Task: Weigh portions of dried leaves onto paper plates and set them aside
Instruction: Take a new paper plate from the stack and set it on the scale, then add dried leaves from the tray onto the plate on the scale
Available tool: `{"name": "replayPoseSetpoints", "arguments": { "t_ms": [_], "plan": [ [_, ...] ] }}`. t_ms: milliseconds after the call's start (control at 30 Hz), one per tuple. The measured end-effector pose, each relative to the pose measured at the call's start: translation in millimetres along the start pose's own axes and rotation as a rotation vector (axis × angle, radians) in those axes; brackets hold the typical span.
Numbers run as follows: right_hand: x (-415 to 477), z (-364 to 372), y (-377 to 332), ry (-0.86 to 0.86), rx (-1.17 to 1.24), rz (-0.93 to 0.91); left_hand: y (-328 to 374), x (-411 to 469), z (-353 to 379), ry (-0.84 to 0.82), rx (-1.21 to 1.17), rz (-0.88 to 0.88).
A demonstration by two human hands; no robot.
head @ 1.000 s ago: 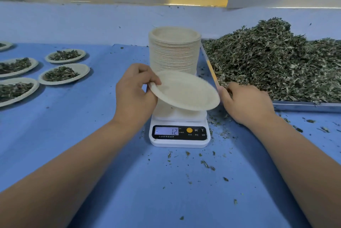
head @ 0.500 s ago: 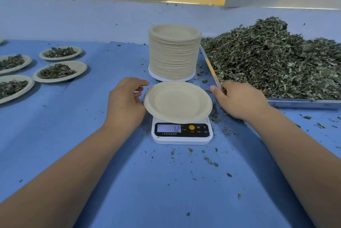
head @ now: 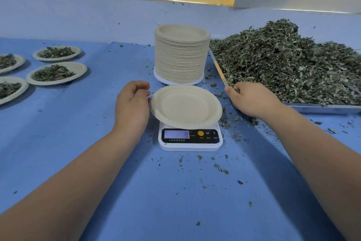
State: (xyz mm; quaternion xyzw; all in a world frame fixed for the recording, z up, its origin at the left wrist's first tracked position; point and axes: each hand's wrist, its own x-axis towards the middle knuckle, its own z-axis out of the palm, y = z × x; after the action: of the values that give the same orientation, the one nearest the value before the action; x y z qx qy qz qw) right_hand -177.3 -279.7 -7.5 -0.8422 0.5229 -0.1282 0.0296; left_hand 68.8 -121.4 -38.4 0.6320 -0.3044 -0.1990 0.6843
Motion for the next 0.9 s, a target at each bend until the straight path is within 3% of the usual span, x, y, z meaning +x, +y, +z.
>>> {"name": "replayPoseSetpoints", "arguments": {
  "t_ms": [200,500,700,800,900],
  "plan": [
    [14.6,-8.4,3.4,0.186,0.11,0.023,6.2,-7.1,4.6,-0.03,-0.028,-0.039],
    [24.3,-9.6,-0.6,0.328,0.126,-0.007,4.3,-9.8,7.4,-0.122,0.028,-0.04],
    [27.4,-42.0,-35.5,0.509,0.324,-0.076,4.7,-10.2,9.6,-0.118,0.025,-0.07],
    [22.1,-53.1,-72.8,0.47,0.446,-0.134,5.0,-10.2,10.6,-0.115,0.019,-0.077],
    [6.9,-49.0,-105.2,0.268,0.614,-0.204,4.5,-10.6,10.1,-0.128,0.015,-0.074]
  ]
}}
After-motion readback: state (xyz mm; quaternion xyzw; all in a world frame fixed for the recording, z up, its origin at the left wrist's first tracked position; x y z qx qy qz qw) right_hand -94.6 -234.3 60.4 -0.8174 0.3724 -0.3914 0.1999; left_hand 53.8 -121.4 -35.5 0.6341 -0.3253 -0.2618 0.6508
